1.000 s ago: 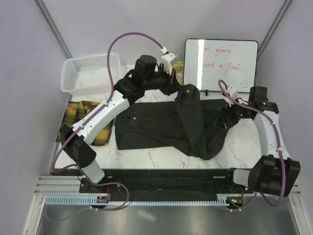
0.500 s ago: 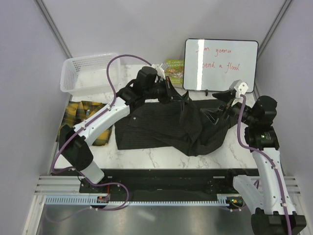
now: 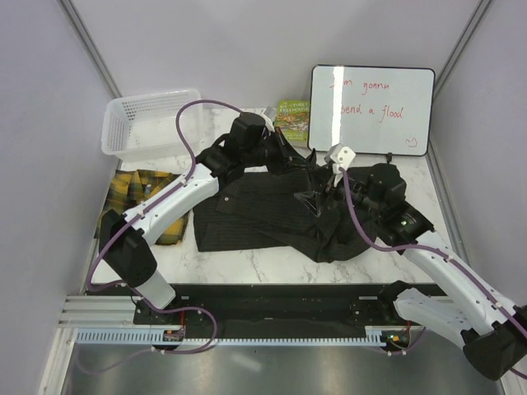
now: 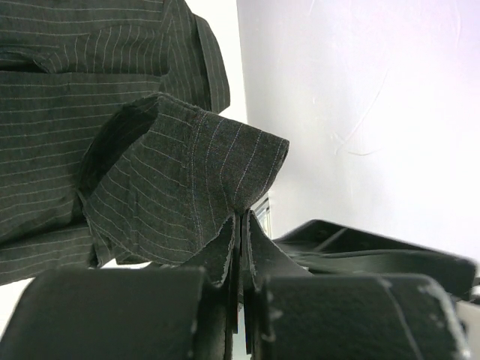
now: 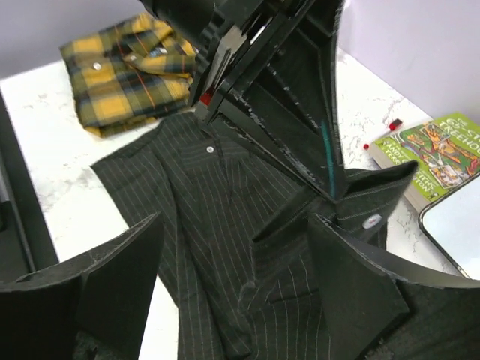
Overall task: Fold and stack the long sleeve shirts
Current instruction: Fold the shirt
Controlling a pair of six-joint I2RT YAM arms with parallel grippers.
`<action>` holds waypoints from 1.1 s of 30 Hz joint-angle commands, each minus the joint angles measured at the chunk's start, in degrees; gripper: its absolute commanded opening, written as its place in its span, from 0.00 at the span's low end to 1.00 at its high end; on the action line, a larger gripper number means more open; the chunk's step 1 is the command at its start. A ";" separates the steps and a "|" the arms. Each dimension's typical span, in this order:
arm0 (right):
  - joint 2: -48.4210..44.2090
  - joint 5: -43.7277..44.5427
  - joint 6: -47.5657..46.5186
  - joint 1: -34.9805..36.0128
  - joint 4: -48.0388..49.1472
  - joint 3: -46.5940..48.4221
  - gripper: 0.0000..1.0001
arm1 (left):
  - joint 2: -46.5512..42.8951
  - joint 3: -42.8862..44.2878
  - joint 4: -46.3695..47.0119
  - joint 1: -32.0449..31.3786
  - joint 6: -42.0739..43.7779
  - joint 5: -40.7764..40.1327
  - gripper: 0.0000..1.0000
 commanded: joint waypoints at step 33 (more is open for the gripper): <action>11.95 -21.58 -38.38 0.19 -47.44 25.49 0.11 | -31.88 -19.02 -9.73 -1.83 122.66 31.49 0.81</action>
